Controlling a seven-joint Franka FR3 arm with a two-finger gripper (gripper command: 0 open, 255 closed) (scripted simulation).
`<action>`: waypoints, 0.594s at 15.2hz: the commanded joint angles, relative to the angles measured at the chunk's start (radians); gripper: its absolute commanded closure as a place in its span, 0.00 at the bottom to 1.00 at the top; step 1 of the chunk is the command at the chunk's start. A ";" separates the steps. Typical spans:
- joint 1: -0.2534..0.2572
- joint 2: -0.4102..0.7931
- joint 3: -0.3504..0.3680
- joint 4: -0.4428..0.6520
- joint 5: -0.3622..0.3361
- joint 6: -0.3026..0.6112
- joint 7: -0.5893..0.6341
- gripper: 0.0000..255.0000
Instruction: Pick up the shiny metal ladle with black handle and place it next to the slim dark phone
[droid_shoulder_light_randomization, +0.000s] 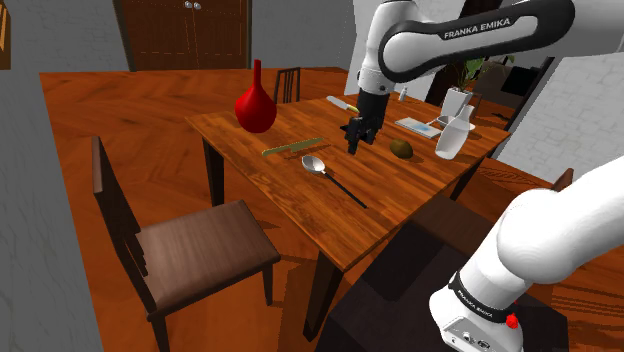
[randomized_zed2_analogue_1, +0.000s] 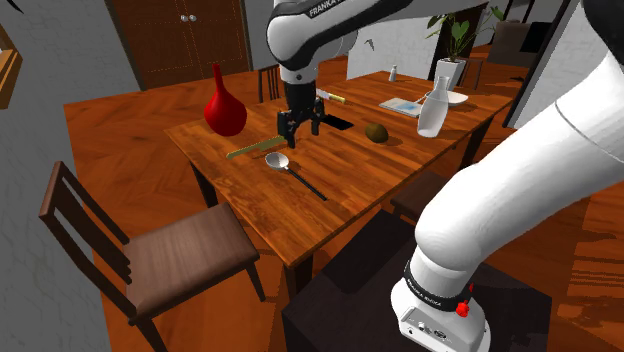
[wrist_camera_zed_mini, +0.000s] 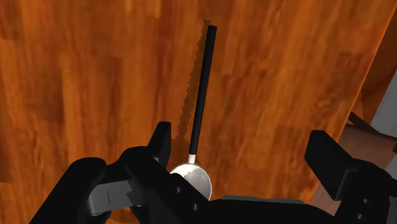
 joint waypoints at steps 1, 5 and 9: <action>-0.008 0.063 0.004 0.002 -0.010 0.047 0.020 0.00; -0.023 0.213 0.007 0.038 -0.037 0.131 0.060 0.00; -0.036 0.369 0.005 0.093 -0.067 0.201 0.102 0.00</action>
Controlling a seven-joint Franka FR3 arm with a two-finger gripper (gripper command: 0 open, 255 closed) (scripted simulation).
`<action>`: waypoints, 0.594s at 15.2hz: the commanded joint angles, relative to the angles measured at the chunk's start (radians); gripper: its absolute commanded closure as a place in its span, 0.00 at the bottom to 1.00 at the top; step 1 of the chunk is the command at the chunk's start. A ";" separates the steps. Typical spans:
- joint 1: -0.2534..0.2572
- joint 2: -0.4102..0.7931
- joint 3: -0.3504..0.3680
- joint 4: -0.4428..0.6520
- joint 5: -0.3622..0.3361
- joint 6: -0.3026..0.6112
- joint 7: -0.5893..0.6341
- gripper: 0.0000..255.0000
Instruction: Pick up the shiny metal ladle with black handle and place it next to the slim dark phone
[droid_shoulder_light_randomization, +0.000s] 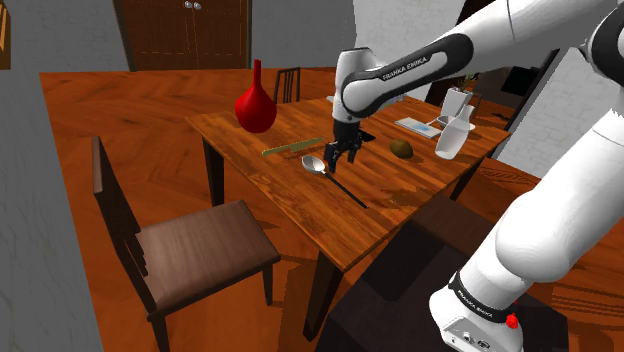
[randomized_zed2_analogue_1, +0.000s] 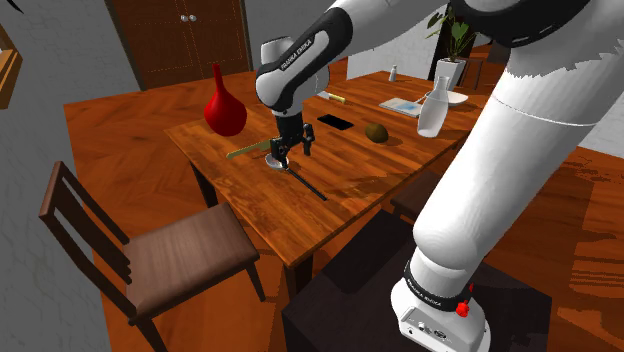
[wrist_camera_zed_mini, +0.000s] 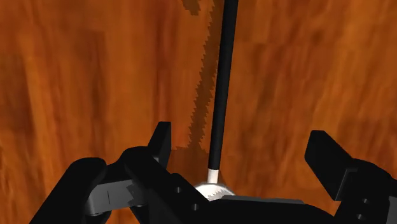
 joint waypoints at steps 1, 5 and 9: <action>-0.005 0.080 -0.002 0.040 -0.015 0.024 0.022 0.00; -0.010 0.169 -0.008 0.062 -0.033 0.077 0.044 0.00; -0.012 0.198 -0.011 0.038 -0.039 0.130 0.048 0.00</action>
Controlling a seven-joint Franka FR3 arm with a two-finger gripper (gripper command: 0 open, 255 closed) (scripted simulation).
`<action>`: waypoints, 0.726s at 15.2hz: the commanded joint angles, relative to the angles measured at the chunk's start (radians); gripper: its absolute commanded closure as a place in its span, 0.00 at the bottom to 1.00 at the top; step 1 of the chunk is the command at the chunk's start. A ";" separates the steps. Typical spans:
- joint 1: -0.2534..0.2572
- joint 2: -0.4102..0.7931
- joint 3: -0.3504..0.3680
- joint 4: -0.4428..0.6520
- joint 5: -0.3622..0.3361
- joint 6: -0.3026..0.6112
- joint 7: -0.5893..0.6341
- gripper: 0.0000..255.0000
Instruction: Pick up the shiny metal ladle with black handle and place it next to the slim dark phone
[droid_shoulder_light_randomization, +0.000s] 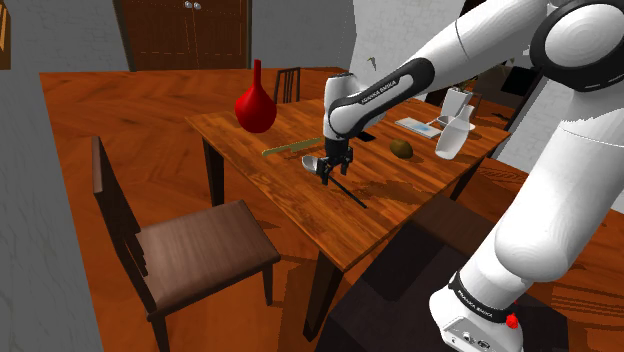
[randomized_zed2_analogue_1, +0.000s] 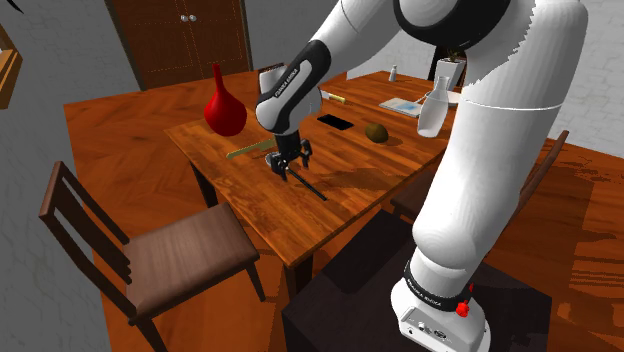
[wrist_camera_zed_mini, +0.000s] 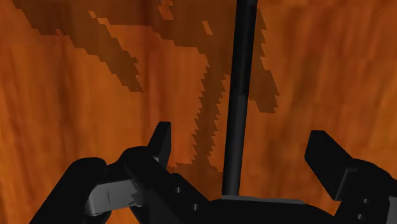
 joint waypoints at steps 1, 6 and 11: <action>-0.002 0.016 -0.002 -0.011 -0.004 0.028 0.001 0.00; -0.002 0.021 -0.003 -0.014 -0.005 0.035 0.001 0.00; -0.002 0.021 -0.003 -0.014 -0.005 0.035 0.001 1.00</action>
